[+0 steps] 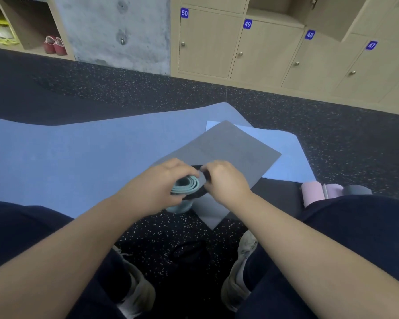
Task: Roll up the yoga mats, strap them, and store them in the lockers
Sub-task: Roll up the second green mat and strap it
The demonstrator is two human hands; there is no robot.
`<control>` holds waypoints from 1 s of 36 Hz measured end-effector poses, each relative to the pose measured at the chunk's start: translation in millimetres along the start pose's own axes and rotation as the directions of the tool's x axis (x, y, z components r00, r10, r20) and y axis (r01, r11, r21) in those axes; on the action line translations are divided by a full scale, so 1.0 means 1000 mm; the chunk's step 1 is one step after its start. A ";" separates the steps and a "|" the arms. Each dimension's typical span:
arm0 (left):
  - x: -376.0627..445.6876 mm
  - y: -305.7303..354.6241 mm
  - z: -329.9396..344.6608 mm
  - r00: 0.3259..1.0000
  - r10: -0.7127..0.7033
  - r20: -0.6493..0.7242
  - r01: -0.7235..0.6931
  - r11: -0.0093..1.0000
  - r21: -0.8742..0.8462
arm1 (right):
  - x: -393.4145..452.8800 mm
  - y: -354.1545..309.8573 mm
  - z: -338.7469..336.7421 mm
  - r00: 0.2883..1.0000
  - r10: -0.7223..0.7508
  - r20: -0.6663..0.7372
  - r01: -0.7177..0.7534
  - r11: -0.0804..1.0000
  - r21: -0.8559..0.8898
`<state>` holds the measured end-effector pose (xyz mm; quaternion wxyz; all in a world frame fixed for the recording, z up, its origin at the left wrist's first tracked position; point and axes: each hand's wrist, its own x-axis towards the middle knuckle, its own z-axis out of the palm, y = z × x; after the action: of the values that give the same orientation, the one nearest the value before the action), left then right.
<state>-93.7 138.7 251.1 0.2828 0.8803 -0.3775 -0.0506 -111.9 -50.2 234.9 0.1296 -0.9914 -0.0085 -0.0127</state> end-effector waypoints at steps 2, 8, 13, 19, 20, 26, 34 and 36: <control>-0.001 -0.003 0.004 1.000 0.009 0.029 -0.008 0.999 -0.041 | -0.002 -0.001 0.009 0.995 -0.006 0.097 0.007 1.000 -0.010; 0.000 -0.003 0.005 0.991 -0.068 -0.115 0.051 0.988 -0.143 | -0.001 0.000 0.015 0.985 -0.032 0.169 0.032 0.999 0.002; 0.001 -0.004 0.001 0.970 -0.198 -0.139 0.149 0.941 -0.302 | 0.000 0.004 0.008 0.985 -0.090 0.144 0.076 0.992 0.102; 0.006 -0.009 0.007 0.950 -0.237 -0.204 0.139 0.904 -0.405 | -0.003 -0.002 -0.003 0.974 -0.191 0.119 0.123 0.894 0.430; 0.007 -0.008 0.008 0.947 -0.241 -0.214 0.129 0.892 -0.433 | -0.004 -0.002 -0.001 0.977 -0.185 0.110 0.107 0.861 0.496; 0.011 -0.005 0.027 0.942 -0.257 -0.214 0.080 0.794 -0.602 | 0.000 0.005 0.005 1.000 -0.015 0.018 0.002 0.807 0.590; 0.007 -0.033 0.038 0.987 -0.116 -0.113 0.106 0.990 -0.098 | -0.001 0.010 0.000 0.999 0.001 0.037 -0.024 0.776 0.630; 0.007 -0.034 0.038 0.986 -0.116 -0.121 0.111 0.992 -0.053 | -0.002 0.012 -0.002 0.999 0.000 0.045 -0.029 0.767 0.641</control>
<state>-78.7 134.8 202.3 0.3224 0.8951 -0.3072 -0.0205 -113.7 -61.9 233.7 0.4599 -0.8878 -0.0074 0.0128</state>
